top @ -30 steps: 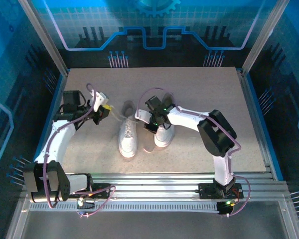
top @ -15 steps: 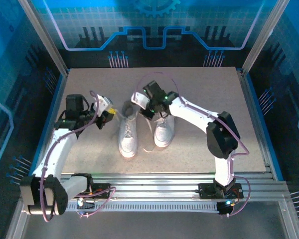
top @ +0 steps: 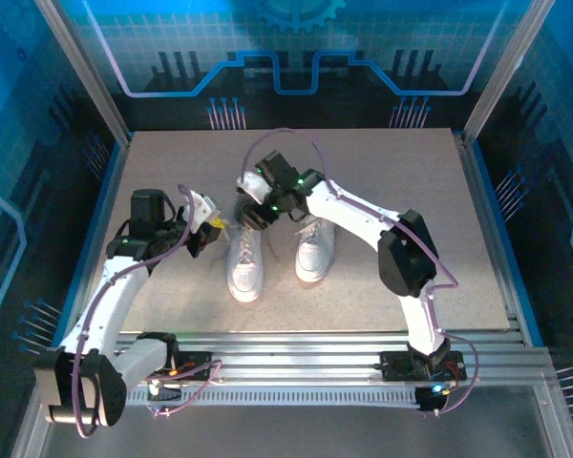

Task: Tie the shoes

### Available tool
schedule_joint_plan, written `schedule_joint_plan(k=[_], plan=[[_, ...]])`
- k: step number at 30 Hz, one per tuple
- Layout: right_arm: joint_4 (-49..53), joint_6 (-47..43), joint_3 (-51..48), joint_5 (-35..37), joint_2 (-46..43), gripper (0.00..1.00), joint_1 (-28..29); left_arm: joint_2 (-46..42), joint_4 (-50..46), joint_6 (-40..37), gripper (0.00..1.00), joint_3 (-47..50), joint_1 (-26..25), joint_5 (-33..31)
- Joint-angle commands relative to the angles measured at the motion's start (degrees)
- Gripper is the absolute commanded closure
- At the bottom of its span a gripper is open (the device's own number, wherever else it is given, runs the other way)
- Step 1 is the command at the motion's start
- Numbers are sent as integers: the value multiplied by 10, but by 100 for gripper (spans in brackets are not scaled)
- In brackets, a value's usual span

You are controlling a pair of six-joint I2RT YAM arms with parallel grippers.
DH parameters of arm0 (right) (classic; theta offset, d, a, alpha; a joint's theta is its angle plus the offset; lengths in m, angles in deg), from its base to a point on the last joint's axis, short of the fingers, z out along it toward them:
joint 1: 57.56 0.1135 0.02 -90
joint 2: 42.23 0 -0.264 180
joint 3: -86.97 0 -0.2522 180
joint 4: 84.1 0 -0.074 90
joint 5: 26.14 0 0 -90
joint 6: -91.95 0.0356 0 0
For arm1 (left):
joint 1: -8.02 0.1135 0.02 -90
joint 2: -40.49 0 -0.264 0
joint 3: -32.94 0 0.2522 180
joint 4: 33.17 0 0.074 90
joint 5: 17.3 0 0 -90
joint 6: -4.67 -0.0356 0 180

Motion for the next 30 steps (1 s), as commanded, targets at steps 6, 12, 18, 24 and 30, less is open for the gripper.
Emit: schedule_joint_plan(k=[6,12,18,24,30], plan=[[-8,85,-139,30,-59,44,0,0,-16,-8,100,-7,-1,-4],[10,129,-139,90,-21,44,31,0,-21,-9,100,-9,-1,-5],[38,161,-112,131,20,45,54,4,-21,-9,100,-13,-1,-5],[31,184,-147,128,29,48,62,2,-27,-14,100,-14,-1,-9],[50,188,-162,133,47,49,76,5,-22,-12,100,-14,-1,-6]])
